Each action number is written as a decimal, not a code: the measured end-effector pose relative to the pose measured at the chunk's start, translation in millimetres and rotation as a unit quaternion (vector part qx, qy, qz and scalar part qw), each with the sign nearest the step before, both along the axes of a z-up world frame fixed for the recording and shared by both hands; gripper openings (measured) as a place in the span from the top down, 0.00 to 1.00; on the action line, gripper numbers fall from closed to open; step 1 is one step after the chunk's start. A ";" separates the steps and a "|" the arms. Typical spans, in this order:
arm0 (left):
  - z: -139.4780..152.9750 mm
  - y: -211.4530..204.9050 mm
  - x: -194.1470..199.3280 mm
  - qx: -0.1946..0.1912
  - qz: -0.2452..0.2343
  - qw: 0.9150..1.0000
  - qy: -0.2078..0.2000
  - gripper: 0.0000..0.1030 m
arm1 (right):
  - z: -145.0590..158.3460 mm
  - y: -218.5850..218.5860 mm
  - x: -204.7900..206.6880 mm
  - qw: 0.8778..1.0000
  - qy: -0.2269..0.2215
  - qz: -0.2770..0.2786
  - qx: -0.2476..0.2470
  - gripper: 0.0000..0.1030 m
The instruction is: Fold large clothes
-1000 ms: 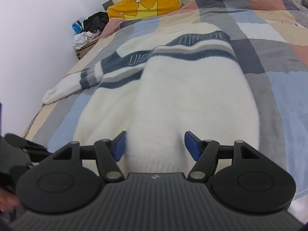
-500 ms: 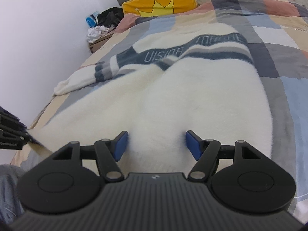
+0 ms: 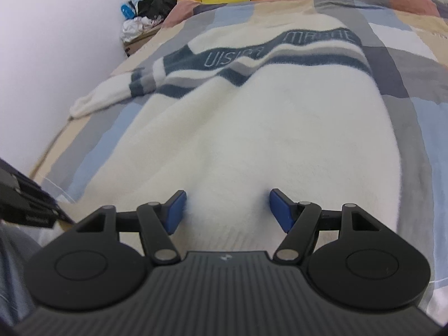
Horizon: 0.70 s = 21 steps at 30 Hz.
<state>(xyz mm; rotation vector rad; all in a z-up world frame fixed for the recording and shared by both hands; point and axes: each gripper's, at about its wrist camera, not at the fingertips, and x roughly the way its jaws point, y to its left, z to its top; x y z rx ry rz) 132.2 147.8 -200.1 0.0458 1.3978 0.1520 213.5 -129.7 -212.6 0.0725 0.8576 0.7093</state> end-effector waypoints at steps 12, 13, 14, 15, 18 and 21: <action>55.9 -28.9 0.2 -0.090 -0.019 0.993 -0.080 0.46 | 27.7 -59.0 24.1 0.991 -0.005 -0.106 0.082 0.34; 60.0 -34.5 4.6 -0.097 -0.019 0.991 -0.090 0.46 | 29.2 -64.6 28.1 0.989 -0.008 -0.122 0.084 0.34; 64.5 -41.4 10.6 -0.107 -0.020 0.989 -0.104 0.46 | 30.5 -71.3 31.4 0.987 -0.011 -0.138 0.085 0.34; 68.0 -49.7 18.5 -0.117 -0.022 0.986 -0.118 0.46 | 31.2 -77.3 34.3 0.985 -0.013 -0.152 0.085 0.34; 72.5 -77.6 49.5 -0.142 -0.030 0.978 -0.151 0.46 | 32.3 -96.3 42.7 0.976 -0.019 -0.197 0.087 0.34; 72.1 -108.1 87.8 -0.160 -0.041 0.970 -0.177 0.46 | 30.8 -113.6 48.6 0.969 -0.020 -0.230 0.089 0.33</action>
